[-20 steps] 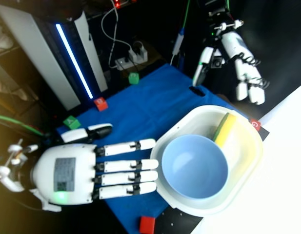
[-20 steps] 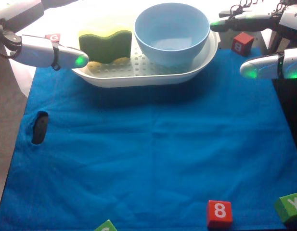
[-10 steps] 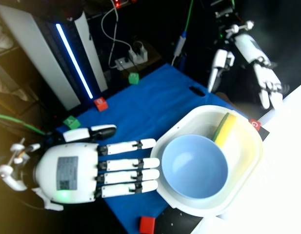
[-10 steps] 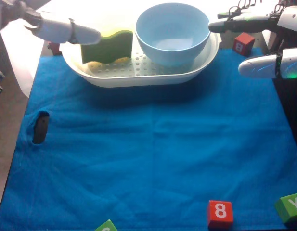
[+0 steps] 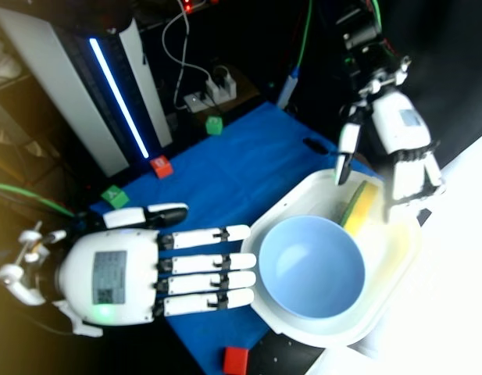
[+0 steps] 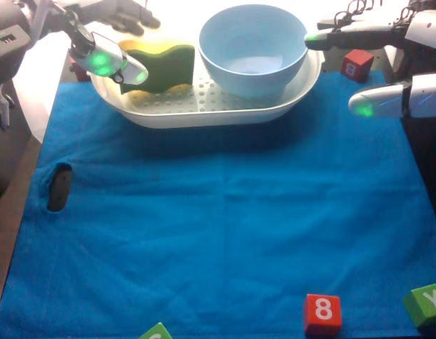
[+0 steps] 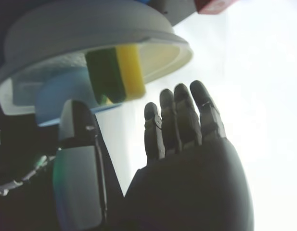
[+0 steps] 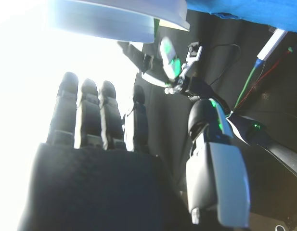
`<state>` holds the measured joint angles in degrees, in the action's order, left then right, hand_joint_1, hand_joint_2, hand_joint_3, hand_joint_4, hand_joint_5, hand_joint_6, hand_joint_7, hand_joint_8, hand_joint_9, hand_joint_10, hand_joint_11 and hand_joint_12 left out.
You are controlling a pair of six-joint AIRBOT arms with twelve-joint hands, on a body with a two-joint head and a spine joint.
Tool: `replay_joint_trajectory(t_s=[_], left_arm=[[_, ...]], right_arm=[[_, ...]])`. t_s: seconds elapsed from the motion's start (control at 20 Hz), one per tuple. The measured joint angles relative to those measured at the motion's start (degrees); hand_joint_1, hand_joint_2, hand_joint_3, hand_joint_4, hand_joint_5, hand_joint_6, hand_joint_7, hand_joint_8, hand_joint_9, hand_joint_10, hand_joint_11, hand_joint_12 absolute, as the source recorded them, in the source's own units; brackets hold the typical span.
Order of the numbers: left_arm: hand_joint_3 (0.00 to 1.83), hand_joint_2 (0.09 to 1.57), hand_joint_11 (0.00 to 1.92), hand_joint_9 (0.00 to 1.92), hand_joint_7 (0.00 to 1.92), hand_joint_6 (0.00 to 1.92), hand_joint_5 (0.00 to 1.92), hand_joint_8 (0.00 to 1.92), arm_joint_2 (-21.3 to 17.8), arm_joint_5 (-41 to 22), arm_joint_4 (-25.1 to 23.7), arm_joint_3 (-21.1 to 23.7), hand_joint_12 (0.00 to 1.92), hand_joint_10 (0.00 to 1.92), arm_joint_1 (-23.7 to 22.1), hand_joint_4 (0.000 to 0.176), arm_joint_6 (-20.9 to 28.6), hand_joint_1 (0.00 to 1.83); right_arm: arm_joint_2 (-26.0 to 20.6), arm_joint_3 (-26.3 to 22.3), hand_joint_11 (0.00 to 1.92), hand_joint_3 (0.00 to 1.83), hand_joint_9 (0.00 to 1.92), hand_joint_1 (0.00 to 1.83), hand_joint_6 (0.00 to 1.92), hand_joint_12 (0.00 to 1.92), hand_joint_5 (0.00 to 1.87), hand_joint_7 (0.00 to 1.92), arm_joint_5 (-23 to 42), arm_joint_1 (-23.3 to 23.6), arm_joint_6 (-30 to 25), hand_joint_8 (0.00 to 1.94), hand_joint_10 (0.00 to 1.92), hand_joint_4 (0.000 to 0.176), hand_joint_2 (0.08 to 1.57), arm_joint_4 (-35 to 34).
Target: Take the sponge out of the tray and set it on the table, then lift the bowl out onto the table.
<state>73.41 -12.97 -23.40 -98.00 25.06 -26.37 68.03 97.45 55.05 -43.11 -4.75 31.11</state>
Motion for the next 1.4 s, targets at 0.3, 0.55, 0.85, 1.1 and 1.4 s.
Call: replay_joint_trajectory(t_s=[0.3,0.55,0.85,1.1,1.4], left_arm=[[0.0,1.18,0.0,0.42,0.76,0.79,0.99,1.52,0.0,-0.9,0.0,-0.5,1.79,1.43,0.0,0.0,1.9,1.23],[0.0,1.18,0.04,0.39,0.76,0.88,0.98,1.47,-3.5,-8.4,2.0,3.8,1.88,1.4,0.0,0.0,2.8,1.22],[0.0,1.13,0.58,0.8,0.9,0.83,1.02,1.24,-15.3,-24.6,2.8,18.2,1.43,0.95,6.8,0.0,2.8,1.22],[0.0,1.09,0.66,0.93,1.04,0.99,0.97,0.91,-24.0,-35.3,0.5,28.0,1.28,1.14,14.3,0.0,4.1,1.38],[0.0,1.09,0.61,0.8,1.0,0.85,1.06,1.02,-25.3,-38.0,-1.4,31.8,1.49,1.15,20.0,0.031,6.0,1.23]], right_arm=[[0.2,-0.1,0.0,0.01,0.06,0.46,0.0,0.14,0.3,0.15,0.0,0.0,-0.1,0.0,0.0,0.1,1.23,-0.2],[0.2,-0.3,0.03,0.01,0.08,0.45,0.0,0.16,0.29,0.16,0.0,0.0,-0.8,0.0,0.0,0.12,1.24,-0.2],[0.1,-0.9,0.01,0.0,0.07,0.41,0.0,0.13,0.29,0.15,-0.2,0.0,-1.0,0.0,0.0,0.11,1.23,-0.5],[-0.2,-1.2,0.03,0.0,0.09,0.48,0.0,0.15,0.28,0.16,-0.2,0.0,-1.1,0.0,0.01,0.094,1.25,-0.6],[-0.2,-1.2,0.08,0.01,0.12,0.47,0.0,0.17,0.27,0.16,-0.1,0.0,-1.1,0.0,0.01,0.117,1.27,-0.9]])
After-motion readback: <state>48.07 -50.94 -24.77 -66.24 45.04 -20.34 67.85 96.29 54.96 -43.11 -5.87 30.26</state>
